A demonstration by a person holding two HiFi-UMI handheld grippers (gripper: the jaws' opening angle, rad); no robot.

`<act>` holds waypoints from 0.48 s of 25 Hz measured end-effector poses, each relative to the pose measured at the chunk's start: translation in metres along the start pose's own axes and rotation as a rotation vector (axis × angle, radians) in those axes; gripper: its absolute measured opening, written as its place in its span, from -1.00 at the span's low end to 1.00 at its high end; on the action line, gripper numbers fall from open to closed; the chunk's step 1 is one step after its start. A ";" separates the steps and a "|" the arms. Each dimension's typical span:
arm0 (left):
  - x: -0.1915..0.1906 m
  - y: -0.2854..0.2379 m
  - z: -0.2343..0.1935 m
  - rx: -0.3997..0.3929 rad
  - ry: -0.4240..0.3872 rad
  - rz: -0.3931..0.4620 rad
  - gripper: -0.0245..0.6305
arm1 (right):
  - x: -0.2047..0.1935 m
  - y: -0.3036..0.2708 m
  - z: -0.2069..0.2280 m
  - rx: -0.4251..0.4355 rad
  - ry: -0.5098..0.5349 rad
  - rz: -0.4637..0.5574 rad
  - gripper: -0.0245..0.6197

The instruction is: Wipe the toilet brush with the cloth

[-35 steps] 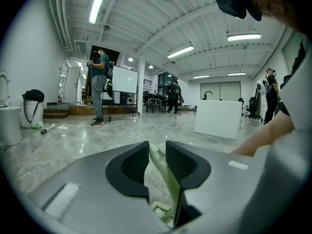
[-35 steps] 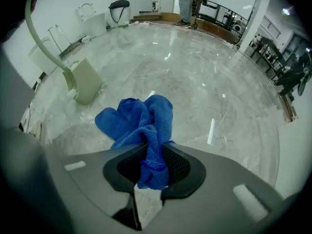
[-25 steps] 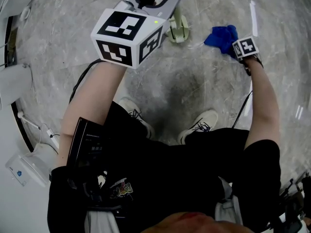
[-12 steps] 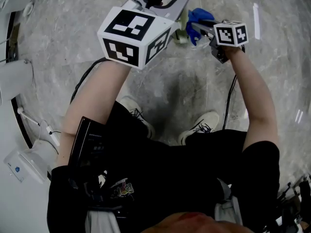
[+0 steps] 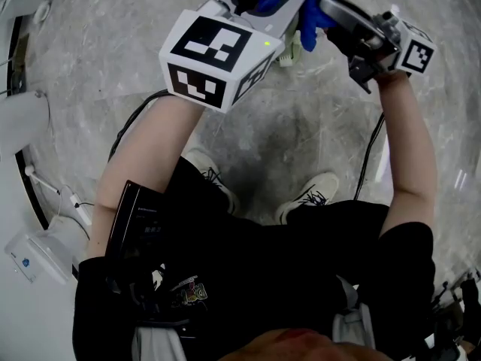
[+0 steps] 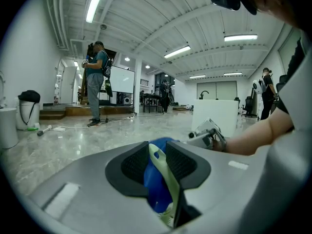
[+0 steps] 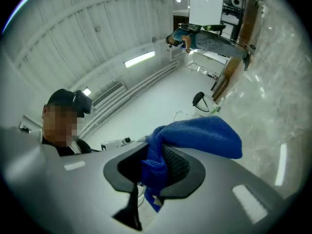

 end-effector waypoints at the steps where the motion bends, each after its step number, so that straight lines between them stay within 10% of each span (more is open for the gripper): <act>1: -0.001 0.000 -0.002 0.005 0.004 -0.001 -0.56 | -0.011 0.004 0.012 -0.021 -0.026 -0.023 -0.65; 8: 0.000 0.001 -0.010 0.022 0.033 0.003 -0.56 | -0.156 0.069 0.150 -0.658 -0.126 -0.506 -0.64; 12: 0.001 0.002 -0.009 0.020 0.029 0.006 -0.56 | -0.139 0.109 0.191 -0.941 -0.145 -0.351 -0.65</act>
Point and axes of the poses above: the fingertips, and each gripper's own axes: y backward along the fingers, z to its right, x out of its top, the point moved 2 cm from there along y, backward along the fingers, and after that the axes turned 4 degrees about -x, right-handed, at the moved point
